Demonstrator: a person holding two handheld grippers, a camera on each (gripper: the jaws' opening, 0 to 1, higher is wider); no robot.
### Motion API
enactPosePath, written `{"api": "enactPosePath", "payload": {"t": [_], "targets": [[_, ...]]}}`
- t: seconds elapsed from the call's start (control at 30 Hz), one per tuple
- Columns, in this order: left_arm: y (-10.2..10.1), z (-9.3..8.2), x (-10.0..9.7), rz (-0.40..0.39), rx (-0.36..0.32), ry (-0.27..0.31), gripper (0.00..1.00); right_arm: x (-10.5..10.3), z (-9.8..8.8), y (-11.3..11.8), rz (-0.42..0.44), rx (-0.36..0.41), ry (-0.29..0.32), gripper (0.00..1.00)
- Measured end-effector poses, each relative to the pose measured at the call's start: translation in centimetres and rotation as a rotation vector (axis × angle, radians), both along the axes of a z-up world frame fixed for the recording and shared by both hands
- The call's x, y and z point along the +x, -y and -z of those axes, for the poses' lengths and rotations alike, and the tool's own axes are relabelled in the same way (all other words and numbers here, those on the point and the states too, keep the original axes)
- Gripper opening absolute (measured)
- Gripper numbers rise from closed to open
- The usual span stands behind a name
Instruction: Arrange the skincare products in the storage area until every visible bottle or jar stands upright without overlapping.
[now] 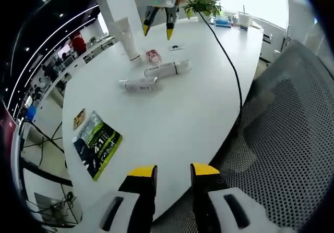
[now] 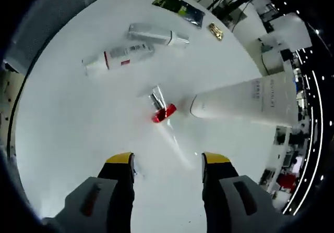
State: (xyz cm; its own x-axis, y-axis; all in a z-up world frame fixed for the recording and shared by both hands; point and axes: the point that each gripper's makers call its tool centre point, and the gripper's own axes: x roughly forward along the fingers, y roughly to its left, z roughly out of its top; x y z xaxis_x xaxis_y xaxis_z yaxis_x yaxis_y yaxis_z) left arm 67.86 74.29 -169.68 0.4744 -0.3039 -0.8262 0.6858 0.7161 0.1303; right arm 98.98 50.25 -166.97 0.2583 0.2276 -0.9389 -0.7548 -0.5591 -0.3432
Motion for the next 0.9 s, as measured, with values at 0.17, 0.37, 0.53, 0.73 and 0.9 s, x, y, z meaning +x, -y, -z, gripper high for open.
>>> {"api": "enactPosePath", "payload": {"t": [0.17,0.37,0.53,0.73,0.9], "targets": [[0.0,0.1,-0.2,0.009,0.007,-0.003,0.25,0.5,1.6,-0.2,-0.141,-0.094,0.011,0.38],[-0.2,0.2,-0.2,0.007,0.012,-0.005,0.25,1.7,3.5,-0.7,-0.237,-0.15,0.057,0.38],[-0.4,0.2,-0.1,0.004,0.017,-0.007,0.25,1.2,4.1,-1.3,-0.313,-0.191,0.071,0.34],[-0.6,0.3,0.0,0.0,0.024,-0.01,0.25,0.9,4.2,-2.1,-0.328,-0.207,0.069,0.33],[-0.7,0.3,0.0,-0.001,0.027,-0.015,0.25,1.0,3.9,-2.2,-0.329,-0.198,0.066,0.26]]}}
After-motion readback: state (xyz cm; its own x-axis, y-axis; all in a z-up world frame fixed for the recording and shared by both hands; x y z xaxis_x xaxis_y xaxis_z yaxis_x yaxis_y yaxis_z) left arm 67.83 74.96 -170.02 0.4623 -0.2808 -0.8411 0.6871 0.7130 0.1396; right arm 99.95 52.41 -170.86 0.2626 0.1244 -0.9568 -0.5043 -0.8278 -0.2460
